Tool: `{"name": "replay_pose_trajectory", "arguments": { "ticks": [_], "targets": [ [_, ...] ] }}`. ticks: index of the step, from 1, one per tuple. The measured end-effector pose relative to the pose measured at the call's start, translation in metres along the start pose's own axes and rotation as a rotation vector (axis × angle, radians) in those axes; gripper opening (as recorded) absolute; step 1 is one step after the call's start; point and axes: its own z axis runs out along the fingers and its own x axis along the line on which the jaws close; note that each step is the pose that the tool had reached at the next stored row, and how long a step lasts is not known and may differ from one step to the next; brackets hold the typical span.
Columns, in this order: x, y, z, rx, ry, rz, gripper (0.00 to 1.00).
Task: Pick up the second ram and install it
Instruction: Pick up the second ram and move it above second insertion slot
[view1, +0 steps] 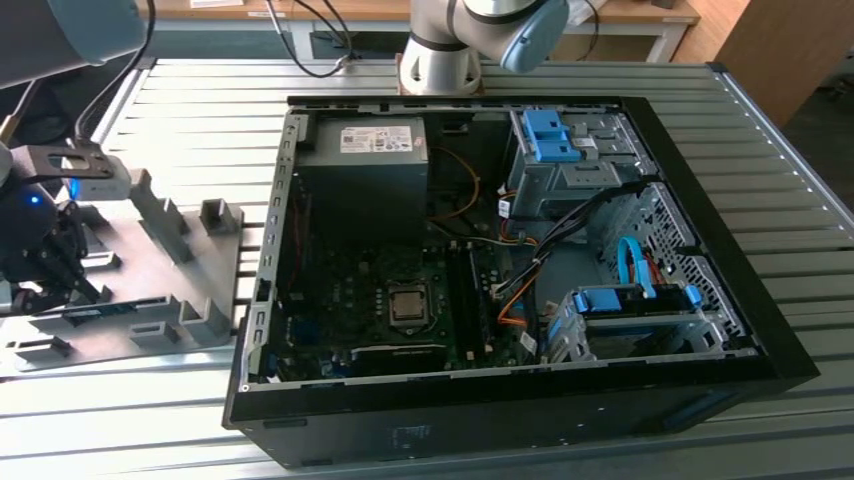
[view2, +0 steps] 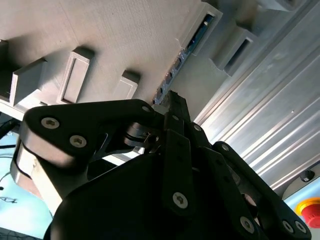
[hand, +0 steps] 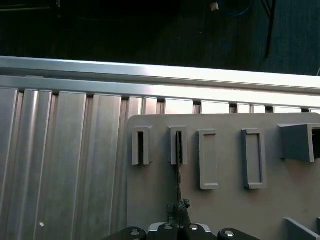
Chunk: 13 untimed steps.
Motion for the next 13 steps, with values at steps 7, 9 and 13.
{"name": "replay_pose_trajectory", "arguments": {
  "ticks": [7, 9, 13],
  "targets": [
    [0.0000, 0.0000, 0.0000, -0.0003, 0.0012, -0.033, 0.10],
    [-0.0001, 0.0000, 0.0000, -0.0002, 0.0005, -0.033, 0.10],
    [0.0000, 0.0000, 0.0000, -0.0003, 0.0005, -0.034, 0.10]
  ]
}}
